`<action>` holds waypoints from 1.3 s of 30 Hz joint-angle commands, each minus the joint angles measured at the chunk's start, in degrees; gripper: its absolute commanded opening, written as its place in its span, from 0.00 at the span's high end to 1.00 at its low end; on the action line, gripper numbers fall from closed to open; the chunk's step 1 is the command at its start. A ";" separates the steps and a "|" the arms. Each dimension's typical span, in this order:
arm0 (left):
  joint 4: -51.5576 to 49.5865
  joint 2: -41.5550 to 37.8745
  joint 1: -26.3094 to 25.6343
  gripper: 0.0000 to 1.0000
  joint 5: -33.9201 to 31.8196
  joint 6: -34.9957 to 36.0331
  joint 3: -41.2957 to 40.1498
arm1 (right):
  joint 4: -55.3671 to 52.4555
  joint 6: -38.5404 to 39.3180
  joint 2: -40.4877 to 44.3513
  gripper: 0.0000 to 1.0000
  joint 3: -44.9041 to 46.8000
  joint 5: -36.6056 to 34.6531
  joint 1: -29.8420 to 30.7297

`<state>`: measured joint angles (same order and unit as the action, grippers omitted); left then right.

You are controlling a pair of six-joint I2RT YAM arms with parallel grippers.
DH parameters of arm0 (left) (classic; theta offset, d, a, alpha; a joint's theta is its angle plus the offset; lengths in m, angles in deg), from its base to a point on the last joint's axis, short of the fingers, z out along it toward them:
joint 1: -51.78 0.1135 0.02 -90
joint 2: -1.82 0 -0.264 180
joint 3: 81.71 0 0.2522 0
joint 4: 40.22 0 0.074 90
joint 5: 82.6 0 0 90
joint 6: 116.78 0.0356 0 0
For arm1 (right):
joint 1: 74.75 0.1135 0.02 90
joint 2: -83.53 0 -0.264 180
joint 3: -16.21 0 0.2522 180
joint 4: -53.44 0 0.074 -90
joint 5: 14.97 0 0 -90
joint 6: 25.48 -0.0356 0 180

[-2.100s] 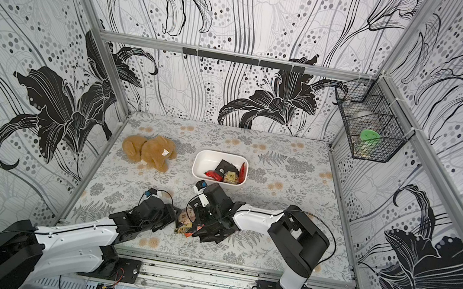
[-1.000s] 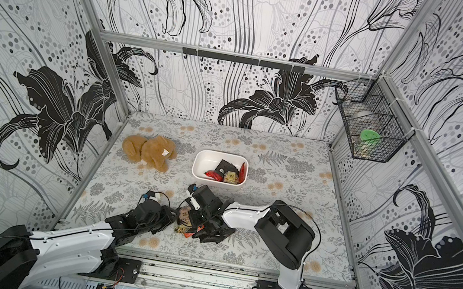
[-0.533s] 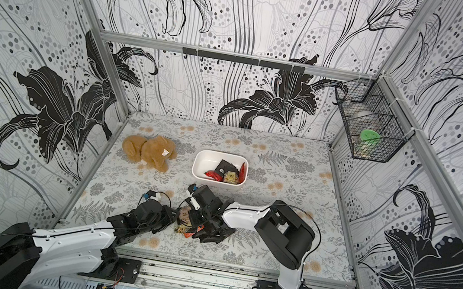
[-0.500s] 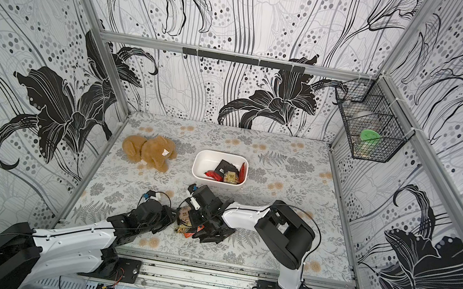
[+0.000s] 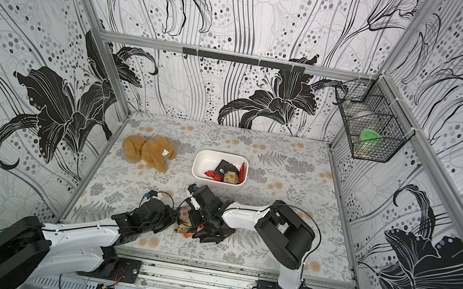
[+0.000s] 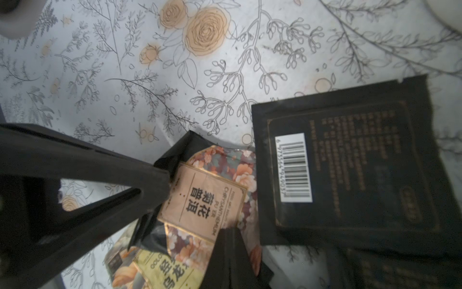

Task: Put the tea bags into the storage box
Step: Pick up the tea bag from the center of the board.

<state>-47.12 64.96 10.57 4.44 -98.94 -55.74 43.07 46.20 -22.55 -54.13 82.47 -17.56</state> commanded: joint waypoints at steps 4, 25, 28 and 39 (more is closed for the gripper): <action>2.38 1.24 -0.50 0.83 -0.09 0.91 1.49 | -2.52 -0.12 -0.51 1.00 -0.09 -0.24 -0.06; 3.01 4.99 -0.66 0.92 -0.75 1.93 2.10 | -0.15 -0.13 0.71 1.00 1.54 0.73 -0.06; 1.27 3.44 -0.57 0.98 -0.69 2.28 2.60 | 1.69 0.21 3.22 1.00 3.44 0.48 -0.06; -9.20 -8.78 -0.64 1.00 -0.65 3.46 3.66 | 9.42 -0.84 18.63 0.94 14.25 -12.21 -0.06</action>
<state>-52.37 58.49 10.13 4.18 -96.54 -52.96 49.26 46.09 -7.34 -41.91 77.05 -17.56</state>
